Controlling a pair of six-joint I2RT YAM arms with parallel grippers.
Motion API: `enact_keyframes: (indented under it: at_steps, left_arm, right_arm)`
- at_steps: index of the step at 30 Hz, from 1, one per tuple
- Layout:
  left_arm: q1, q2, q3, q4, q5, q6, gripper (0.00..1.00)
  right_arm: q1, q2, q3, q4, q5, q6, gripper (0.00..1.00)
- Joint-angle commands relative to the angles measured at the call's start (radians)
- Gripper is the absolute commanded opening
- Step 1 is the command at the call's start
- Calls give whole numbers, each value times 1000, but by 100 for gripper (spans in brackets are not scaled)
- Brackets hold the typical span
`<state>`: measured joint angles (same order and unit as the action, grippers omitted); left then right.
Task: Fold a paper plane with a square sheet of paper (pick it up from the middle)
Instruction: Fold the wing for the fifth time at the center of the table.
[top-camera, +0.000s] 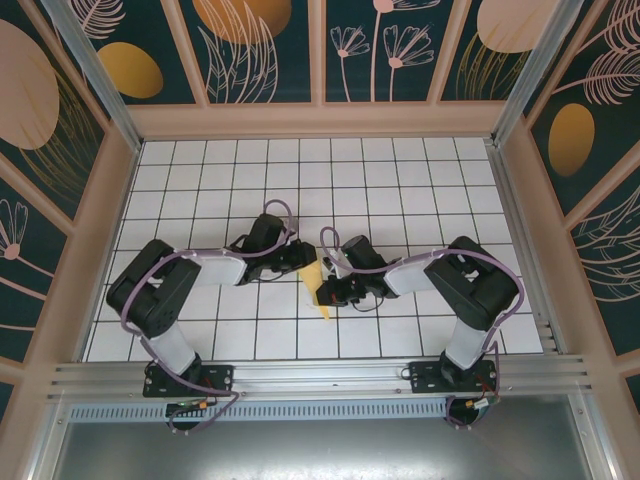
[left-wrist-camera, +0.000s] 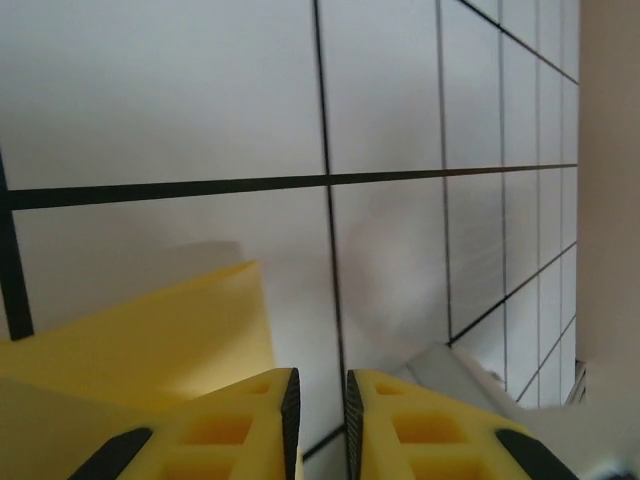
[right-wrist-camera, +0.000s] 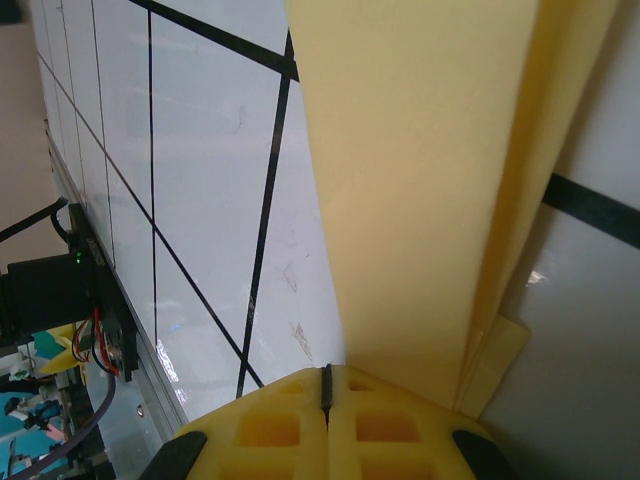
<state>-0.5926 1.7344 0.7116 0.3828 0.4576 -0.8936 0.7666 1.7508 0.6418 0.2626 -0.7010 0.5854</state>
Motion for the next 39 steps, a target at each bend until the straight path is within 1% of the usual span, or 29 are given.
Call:
enact_keyframes:
  at_steps: [1, 4, 9, 12, 15, 19, 23, 27, 31, 36, 39]
  left_arm:
    - [4, 40, -9, 81, 22, -28, 24]
    - [4, 69, -8, 23, -20, -5, 23]
    - [5, 98, 8, -85, -111, 18, 21]
    - [5, 103, 16, -104, -121, 26, 21]
    - [4, 103, 18, -104, -122, 27, 21]
    - [5, 110, 22, -120, -135, 23, 20]
    - [4, 114, 22, -126, -144, 15, 19]
    - [5, 122, 23, -142, -158, 7, 16]
    - [7, 123, 19, -147, -170, -1, 16]
    - [13, 124, 16, -148, -174, -4, 16]
    - [13, 126, 15, -148, -175, -6, 16]
  right_arm:
    - [8, 41, -37, -134, 115, -4, 0]
    - [8, 26, -30, -138, 114, 2, 0]
    - [10, -64, 37, -185, 114, -11, 0]
    - [10, -83, 67, -179, 105, -7, 0]
    - [10, -54, 76, -169, 101, 0, 0]
    - [20, -6, 50, -120, 46, 11, 0]
    - [51, -6, 11, -148, 70, 2, 0]
    - [63, -47, -59, -113, 52, 27, 0]
    - [66, -90, -123, -87, 42, 57, 0]
    - [115, -133, -155, -133, 48, 58, 0]
    - [134, -166, -194, -109, 51, 88, 0]
